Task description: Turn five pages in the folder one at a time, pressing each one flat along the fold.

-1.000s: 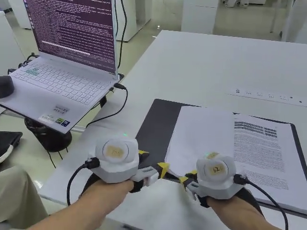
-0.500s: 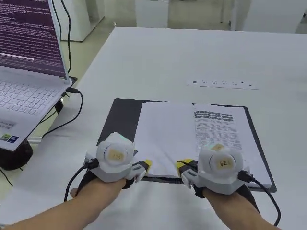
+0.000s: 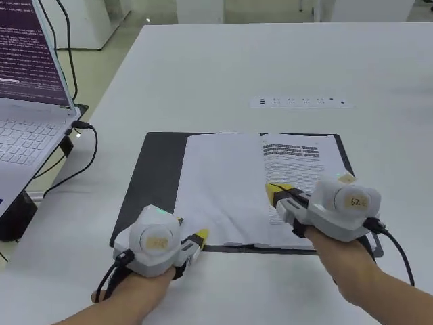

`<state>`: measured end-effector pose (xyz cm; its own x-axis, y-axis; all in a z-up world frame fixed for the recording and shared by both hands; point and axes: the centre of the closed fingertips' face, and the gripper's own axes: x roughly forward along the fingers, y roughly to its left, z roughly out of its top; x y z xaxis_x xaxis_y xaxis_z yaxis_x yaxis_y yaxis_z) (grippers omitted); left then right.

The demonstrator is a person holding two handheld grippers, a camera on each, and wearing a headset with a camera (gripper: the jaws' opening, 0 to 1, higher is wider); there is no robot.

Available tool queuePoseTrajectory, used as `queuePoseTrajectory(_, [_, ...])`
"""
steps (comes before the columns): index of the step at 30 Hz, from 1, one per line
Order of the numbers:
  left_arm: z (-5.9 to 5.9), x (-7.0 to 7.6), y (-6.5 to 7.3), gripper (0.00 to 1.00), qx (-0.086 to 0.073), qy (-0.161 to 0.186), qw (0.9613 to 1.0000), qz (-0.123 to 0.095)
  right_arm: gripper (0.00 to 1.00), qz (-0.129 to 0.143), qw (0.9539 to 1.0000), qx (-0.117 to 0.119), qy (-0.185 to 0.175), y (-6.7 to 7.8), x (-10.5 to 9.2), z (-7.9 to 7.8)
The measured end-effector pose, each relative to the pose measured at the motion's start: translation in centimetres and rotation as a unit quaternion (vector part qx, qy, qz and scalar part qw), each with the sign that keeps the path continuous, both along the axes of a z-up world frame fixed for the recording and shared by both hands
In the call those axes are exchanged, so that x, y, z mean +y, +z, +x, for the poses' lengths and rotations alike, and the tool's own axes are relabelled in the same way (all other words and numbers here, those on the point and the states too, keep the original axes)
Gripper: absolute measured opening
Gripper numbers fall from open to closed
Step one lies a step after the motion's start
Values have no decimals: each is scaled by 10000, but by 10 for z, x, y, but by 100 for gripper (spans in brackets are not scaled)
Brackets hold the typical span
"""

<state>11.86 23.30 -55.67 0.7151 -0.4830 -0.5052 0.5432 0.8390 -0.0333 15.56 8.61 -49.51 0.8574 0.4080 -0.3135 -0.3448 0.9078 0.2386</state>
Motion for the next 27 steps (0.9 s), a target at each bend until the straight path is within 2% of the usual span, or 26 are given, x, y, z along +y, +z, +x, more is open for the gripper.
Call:
queuePoseTrajectory(4, [0,0,0,31,-78,117,9999,-92,0,-98,9999,7,-30,-10,-3,17])
queuePoseTrajectory(6, [0,0,1,31,-97,119,9998,-105,0,2,9998,110,-136,-17,-6,24])
queuePoseTrajectory(12, [0,0,1,31,-133,127,9997,-130,0,-98,9996,217,-168,-32,-4,41])
queuePoseTrajectory(15, [0,0,2,31,-135,145,9997,-130,0,-7,9991,295,-288,-38,-5,52])
queuePoseTrajectory(20, [0,0,2,31,-142,161,9997,-151,0,33,9985,412,-348,-47,-4,61])
queuePoseTrajectory(27, [0,0,2,31,-149,182,9996,-166,0,108,9981,370,-481,-45,-7,73])
